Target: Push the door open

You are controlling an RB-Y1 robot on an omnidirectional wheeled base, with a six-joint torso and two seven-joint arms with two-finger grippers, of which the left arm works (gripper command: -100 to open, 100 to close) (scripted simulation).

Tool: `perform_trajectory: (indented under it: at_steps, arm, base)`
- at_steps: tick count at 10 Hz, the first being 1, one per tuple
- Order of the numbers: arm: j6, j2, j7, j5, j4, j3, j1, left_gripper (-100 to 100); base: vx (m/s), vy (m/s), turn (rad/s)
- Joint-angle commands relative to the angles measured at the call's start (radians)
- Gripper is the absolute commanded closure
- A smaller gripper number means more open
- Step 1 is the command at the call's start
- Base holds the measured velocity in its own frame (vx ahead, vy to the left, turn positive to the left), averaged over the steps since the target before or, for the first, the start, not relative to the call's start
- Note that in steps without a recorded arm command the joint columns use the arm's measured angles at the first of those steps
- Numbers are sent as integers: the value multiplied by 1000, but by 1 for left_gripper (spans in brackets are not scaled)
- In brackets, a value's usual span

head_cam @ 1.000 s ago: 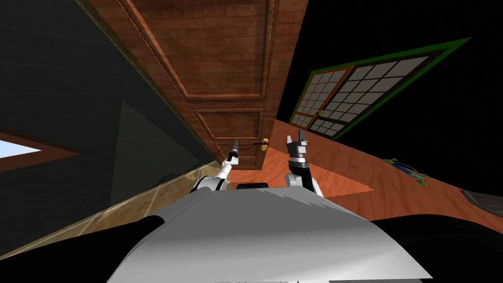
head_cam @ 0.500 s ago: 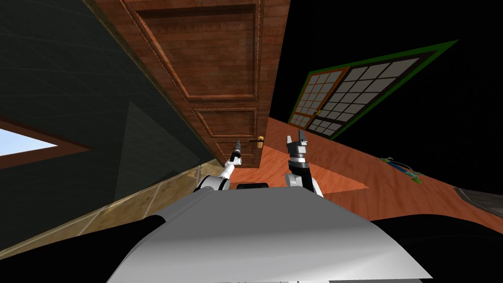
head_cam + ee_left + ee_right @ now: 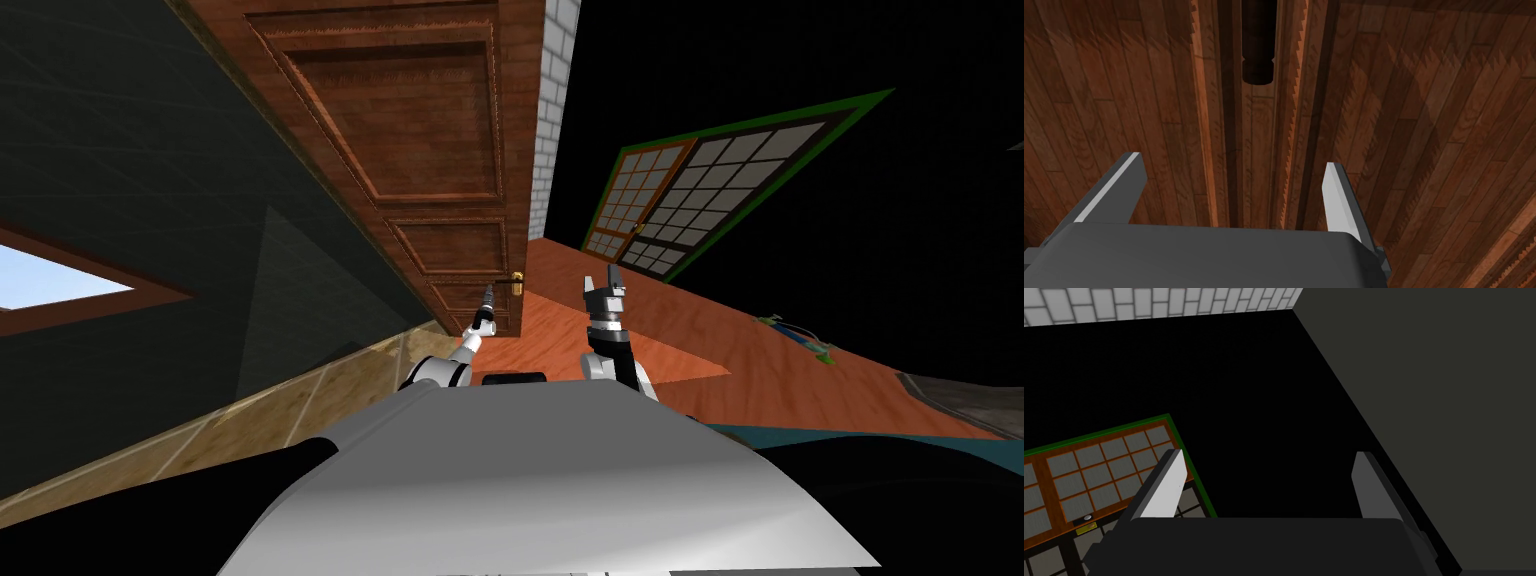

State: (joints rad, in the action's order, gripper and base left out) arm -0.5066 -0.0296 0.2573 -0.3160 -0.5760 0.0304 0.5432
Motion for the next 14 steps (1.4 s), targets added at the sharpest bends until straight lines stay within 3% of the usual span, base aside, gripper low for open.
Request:
perform_trajectory:
  at_steps: [1,6,7,8,10,11,14]
  arm:
    - [9,-10,9,-4,-16,0,-8,-100]
    - [9,-17,12,-8,-16,0,-7,-100]
    - [9,14,13,-8,-14,-2,-7,-100]
    - [8,29,13,-9,-14,-3,-6,-100]
    - [8,29,13,-9,-14,-3,-6,-100]
    - [8,49,14,-9,-12,-6,-5,-100]
    - [7,50,15,-10,-11,-10,-4,-100]
  base:
    - [-99,-139,-4]
    - [-95,-130,-2]
    - [93,-13,-14]
    - [174,6,-18]
    - [102,8,1]
    - [156,2,-31]
    - [130,-35,-14]
